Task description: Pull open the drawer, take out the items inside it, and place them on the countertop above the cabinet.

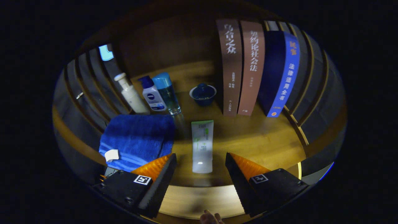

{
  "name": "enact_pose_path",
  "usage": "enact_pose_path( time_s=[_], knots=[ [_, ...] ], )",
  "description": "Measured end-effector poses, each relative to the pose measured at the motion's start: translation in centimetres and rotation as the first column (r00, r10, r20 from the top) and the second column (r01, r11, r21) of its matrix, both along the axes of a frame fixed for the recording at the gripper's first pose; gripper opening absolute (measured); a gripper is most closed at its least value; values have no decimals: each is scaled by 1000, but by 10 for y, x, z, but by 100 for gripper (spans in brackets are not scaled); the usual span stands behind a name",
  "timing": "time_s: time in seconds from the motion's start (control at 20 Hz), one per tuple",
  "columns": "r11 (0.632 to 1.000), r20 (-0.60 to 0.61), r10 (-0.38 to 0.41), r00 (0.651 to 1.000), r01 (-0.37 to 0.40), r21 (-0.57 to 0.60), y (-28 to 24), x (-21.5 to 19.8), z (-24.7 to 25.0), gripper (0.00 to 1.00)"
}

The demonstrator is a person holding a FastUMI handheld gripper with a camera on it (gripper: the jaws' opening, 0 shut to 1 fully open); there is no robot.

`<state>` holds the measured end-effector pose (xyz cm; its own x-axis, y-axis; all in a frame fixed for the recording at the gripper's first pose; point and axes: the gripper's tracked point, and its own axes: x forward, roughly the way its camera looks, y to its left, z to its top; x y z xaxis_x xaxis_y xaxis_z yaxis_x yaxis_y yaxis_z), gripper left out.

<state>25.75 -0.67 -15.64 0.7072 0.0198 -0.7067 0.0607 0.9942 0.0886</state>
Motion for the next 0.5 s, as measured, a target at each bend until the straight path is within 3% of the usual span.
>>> enact_pose_path(
  time_s=[0.2, 0.35, 0.5],
  knots=[
    [999, 232, 33, 972, -35, 3, 11, -52, 48, 100],
    [999, 407, 39, 912, -46, 7, 21, -111, 74, 100],
    [999, 501, 43, 864, -51, 2, 27, -164, 70, 100]
  ],
)
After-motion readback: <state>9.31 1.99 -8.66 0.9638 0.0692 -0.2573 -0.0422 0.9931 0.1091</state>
